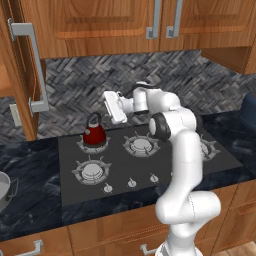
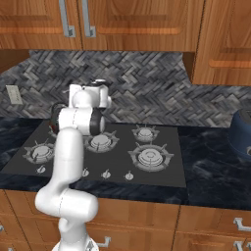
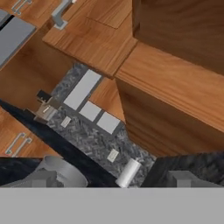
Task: Pick the kettle from the cabinet and place it on a stove burner. Then pick the pot from the counter and place it on another stove burner. Finally, turn both burners on.
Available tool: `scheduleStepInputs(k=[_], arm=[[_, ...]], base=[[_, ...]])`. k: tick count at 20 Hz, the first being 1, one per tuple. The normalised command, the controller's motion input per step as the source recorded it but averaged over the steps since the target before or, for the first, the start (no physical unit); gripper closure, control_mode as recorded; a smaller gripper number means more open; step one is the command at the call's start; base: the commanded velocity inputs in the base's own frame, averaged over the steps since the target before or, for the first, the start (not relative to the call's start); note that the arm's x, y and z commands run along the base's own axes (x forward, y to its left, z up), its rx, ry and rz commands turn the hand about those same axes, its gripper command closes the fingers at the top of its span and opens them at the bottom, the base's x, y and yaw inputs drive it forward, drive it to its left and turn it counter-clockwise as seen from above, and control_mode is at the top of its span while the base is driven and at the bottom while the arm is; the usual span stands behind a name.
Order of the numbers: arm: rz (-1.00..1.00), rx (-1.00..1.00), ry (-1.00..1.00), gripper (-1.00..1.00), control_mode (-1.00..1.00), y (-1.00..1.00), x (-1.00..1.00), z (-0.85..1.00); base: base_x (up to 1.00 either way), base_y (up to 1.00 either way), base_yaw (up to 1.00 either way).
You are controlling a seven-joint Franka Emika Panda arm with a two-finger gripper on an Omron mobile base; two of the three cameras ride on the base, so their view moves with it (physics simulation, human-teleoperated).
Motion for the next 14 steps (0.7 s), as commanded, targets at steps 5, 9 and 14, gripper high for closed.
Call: scheduleStepInputs(k=[5, 9, 14], arm=[[0.04, 0.00, -0.10, -1.00, -1.00, 0.00, -0.50, 0.35], [0.03, 0.00, -0.10, -1.00, -1.00, 0.00, -0.53, 0.29], [0.04, 0.00, -0.11, -1.00, -1.00, 0.00, -0.60, 0.27]], base=[[0.00, 0.00, 0.00], [0.00, 0.00, 0.00], [0.00, 0.00, 0.00]])
